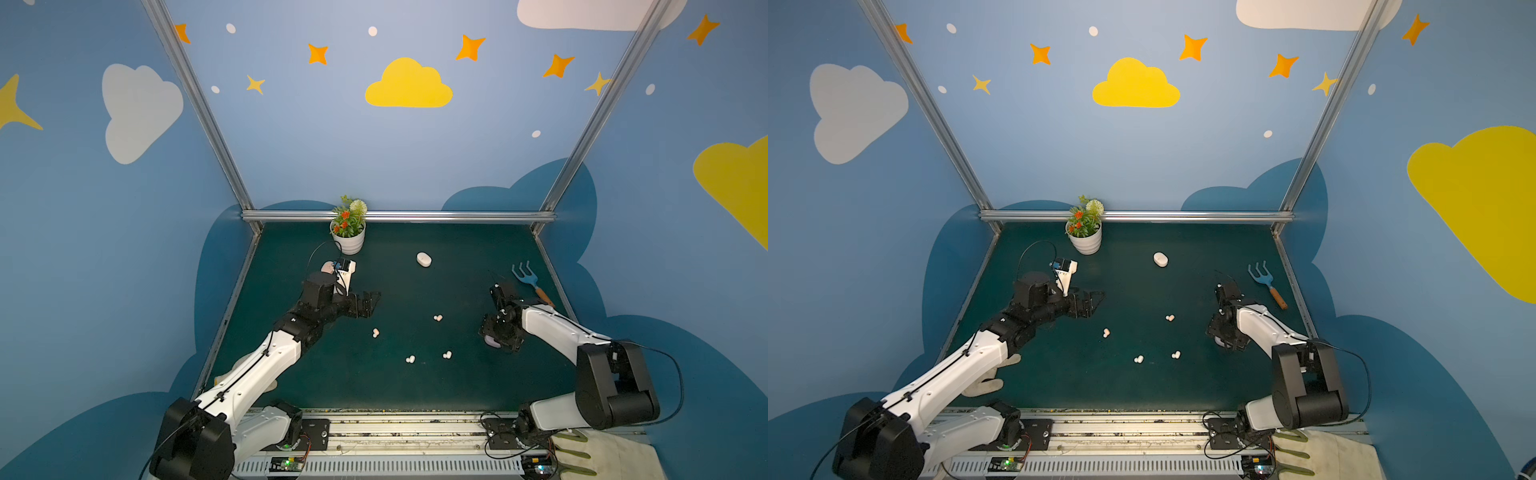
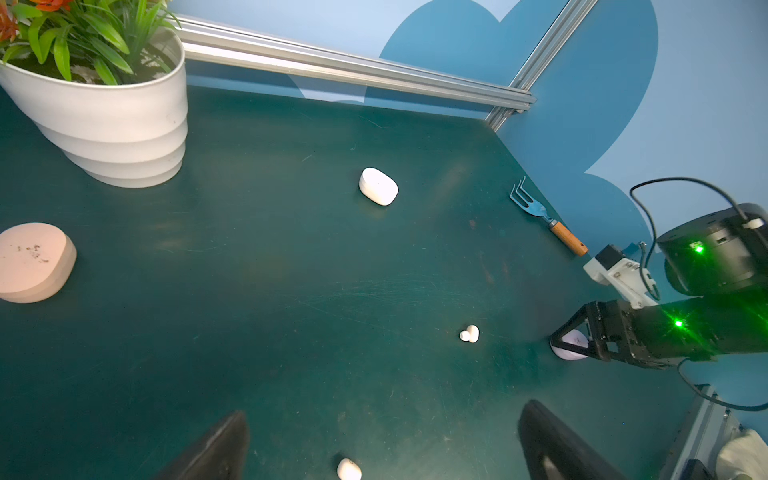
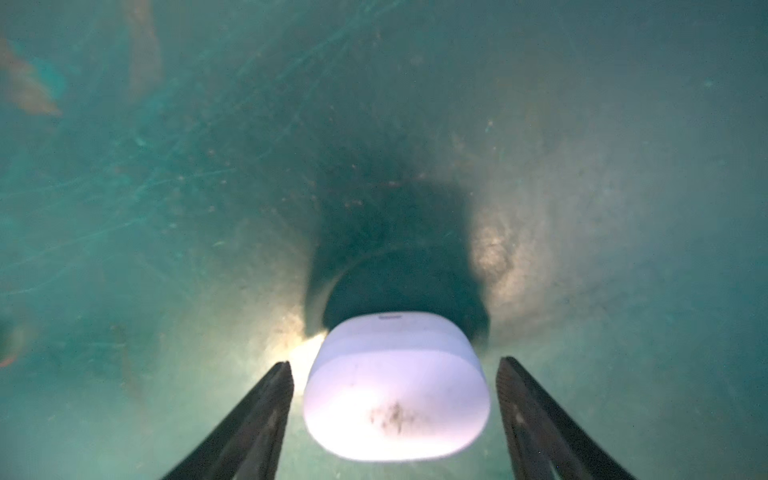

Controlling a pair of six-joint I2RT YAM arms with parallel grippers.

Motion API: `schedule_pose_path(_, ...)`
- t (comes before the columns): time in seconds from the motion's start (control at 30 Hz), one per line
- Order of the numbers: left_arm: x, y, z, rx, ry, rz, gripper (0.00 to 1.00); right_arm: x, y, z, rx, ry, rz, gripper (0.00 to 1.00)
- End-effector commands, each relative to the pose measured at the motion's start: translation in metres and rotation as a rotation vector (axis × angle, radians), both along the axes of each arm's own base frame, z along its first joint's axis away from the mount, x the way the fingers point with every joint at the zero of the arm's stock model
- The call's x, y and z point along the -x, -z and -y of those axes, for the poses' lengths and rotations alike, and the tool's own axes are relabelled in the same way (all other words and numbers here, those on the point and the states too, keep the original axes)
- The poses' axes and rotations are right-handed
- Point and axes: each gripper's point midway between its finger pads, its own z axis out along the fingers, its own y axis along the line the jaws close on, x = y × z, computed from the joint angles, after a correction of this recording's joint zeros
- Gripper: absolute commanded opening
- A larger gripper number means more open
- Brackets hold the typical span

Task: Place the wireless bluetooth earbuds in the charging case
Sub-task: 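Carry the lavender case with the right gripper and set it on the table, then move the open right gripper over the white earbud case near the plant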

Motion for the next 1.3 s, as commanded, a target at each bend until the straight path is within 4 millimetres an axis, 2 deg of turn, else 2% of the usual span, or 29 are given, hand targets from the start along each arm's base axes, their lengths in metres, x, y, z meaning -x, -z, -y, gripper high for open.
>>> schedule_pose_path(0.0, 0.000, -0.004, -0.005, -0.002, -0.019, 0.004, 1.00, -0.006, -0.033, -0.007, -0.028, -0.035, 0.054, 0.76)
schedule_pose_path(0.2, 0.001, -0.002, -0.004, 0.012, -0.022, -0.024, 1.00, -0.033, -0.069, -0.042, -0.089, -0.160, 0.137, 0.76)
schedule_pose_path(0.33, 0.000, 0.000, -0.004, 0.011, -0.022, -0.030, 1.00, -0.067, -0.082, -0.074, -0.096, -0.261, 0.178, 0.76)
schedule_pose_path(0.5, -0.001, 0.003, -0.004, 0.004, -0.021, -0.037, 1.00, -0.116, -0.085, -0.108, -0.090, -0.357, 0.213, 0.76)
schedule_pose_path(0.67, -0.002, 0.004, -0.007, 0.004, -0.023, -0.032, 1.00, -0.166, -0.075, -0.139, -0.088, -0.444, 0.238, 0.76)
schedule_pose_path(0.87, -0.004, 0.004, -0.007, 0.014, -0.017, -0.030, 1.00, -0.211, -0.057, -0.163, -0.095, -0.474, 0.247, 0.76)
schedule_pose_path(1.1, -0.008, 0.005, -0.010, 0.022, -0.017, -0.033, 1.00, -0.244, -0.039, -0.190, -0.091, -0.511, 0.260, 0.76)
schedule_pose_path(1.27, -0.009, 0.006, -0.014, 0.017, -0.022, -0.034, 1.00, -0.256, -0.027, -0.200, -0.070, -0.531, 0.260, 0.76)
